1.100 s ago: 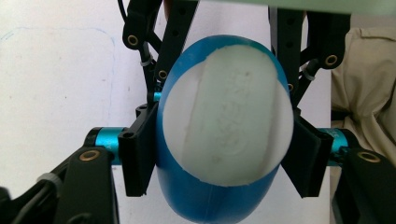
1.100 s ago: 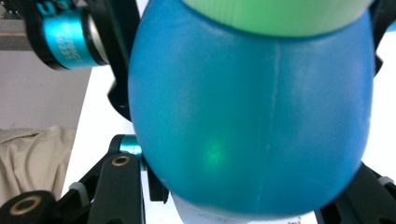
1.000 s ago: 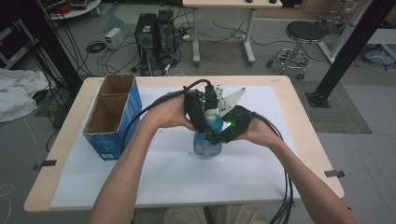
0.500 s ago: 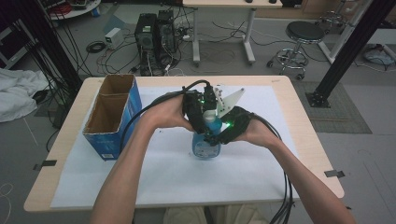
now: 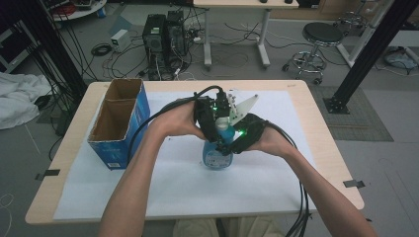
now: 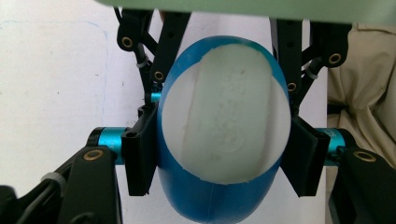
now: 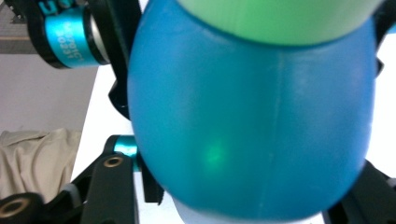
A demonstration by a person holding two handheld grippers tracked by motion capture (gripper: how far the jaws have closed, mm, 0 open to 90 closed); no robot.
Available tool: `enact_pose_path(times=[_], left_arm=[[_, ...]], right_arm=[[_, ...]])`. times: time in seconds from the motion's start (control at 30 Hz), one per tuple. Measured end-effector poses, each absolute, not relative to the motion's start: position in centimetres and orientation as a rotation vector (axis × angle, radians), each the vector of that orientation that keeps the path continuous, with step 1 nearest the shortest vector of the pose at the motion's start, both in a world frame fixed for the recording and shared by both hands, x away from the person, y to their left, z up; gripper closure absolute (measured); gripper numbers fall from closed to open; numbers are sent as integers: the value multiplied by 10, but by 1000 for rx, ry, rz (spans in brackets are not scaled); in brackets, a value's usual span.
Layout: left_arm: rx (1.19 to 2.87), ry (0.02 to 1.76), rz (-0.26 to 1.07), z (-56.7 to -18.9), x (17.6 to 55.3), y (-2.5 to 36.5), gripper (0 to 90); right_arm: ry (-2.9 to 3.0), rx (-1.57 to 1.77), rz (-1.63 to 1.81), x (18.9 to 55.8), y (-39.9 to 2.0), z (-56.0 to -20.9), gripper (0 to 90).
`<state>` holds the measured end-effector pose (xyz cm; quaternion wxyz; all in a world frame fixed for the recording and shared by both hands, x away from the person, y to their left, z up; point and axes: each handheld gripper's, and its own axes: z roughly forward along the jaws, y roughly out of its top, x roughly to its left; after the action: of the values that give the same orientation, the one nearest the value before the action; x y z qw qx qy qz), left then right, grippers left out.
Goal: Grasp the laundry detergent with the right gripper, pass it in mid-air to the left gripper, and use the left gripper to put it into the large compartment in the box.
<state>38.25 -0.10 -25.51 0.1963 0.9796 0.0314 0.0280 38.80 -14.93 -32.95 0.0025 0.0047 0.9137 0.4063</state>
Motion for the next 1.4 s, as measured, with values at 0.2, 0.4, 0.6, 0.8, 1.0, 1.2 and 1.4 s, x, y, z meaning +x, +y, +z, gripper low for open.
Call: enact_pose_path(times=[0.2, 0.4, 0.6, 0.8, 1.0, 1.2, 1.4], left_arm=[[2746, 94, 75, -259, 383, 0, 374], [2747, 97, 73, -259, 384, 2, 374], [2742, 99, 73, -259, 382, 2, 374], [2750, 100, 73, -259, 381, 3, 374], [2756, 96, 74, -258, 380, 4, 374], [2752, 105, 75, -256, 380, 7, 374], [2756, 113, 71, -255, 380, 9, 374]], right_arm=[[2865, 32, 1299, 390, -151, -329, 381], [2879, 43, 1282, 391, -152, -331, 341], [2894, 52, 1265, 391, -151, -333, 320], [2904, 57, 1239, 389, -149, -334, 295], [2894, 75, 1231, 388, -151, -332, 244], [2891, 100, 1216, 388, -157, -330, 230], [2880, 126, 1179, 387, -164, -328, 230]])
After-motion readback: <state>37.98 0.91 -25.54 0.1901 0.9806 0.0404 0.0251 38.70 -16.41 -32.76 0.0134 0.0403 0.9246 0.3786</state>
